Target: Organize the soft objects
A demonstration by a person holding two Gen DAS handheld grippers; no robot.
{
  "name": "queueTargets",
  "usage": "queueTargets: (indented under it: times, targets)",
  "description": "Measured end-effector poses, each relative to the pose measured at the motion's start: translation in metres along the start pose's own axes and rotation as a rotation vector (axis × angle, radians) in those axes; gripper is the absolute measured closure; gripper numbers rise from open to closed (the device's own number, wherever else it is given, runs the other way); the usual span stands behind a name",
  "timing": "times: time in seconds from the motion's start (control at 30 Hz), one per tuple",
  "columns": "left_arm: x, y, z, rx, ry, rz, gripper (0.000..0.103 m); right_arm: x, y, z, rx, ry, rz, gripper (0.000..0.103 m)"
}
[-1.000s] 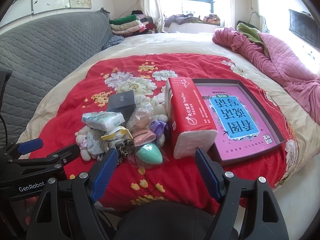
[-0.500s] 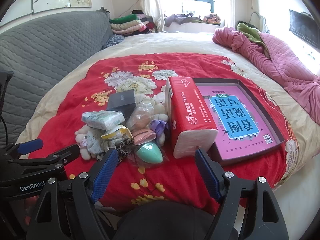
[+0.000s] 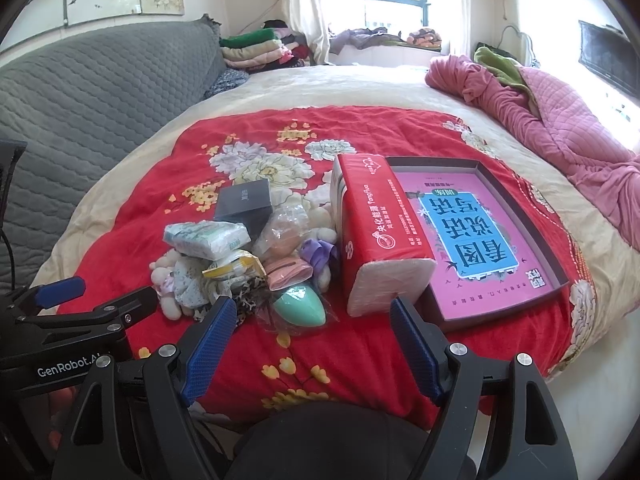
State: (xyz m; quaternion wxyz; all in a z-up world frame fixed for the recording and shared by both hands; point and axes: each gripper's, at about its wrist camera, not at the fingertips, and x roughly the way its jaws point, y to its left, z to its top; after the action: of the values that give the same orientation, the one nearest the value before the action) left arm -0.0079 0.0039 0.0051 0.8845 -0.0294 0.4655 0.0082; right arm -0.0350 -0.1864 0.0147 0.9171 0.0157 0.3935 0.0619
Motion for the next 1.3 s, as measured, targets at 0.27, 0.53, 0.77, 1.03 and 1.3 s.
queueTargets:
  times: [0.27,0.53,0.77,1.03,1.3]
  targets:
    - [0.002,0.005,-0.001,-0.012,0.002,-0.006,0.002,0.001,0.0,0.0,0.0,0.003,0.0,0.023]
    - [0.012,0.027,-0.004,-0.033,0.011,0.02,0.002,0.012,0.0,-0.001,0.005,0.028,-0.003,0.023]
    - [0.031,0.066,-0.004,-0.12,0.059,0.01,0.002,0.024,0.008,0.001,-0.013,0.041,0.014,0.023]
    - [0.05,0.085,-0.003,-0.163,0.098,-0.023,0.002,0.035,0.032,0.015,-0.09,0.02,0.085,0.023]
    - [0.083,0.091,0.012,-0.226,0.163,-0.122,0.002,0.055,0.042,0.032,-0.111,0.023,0.088,0.023]
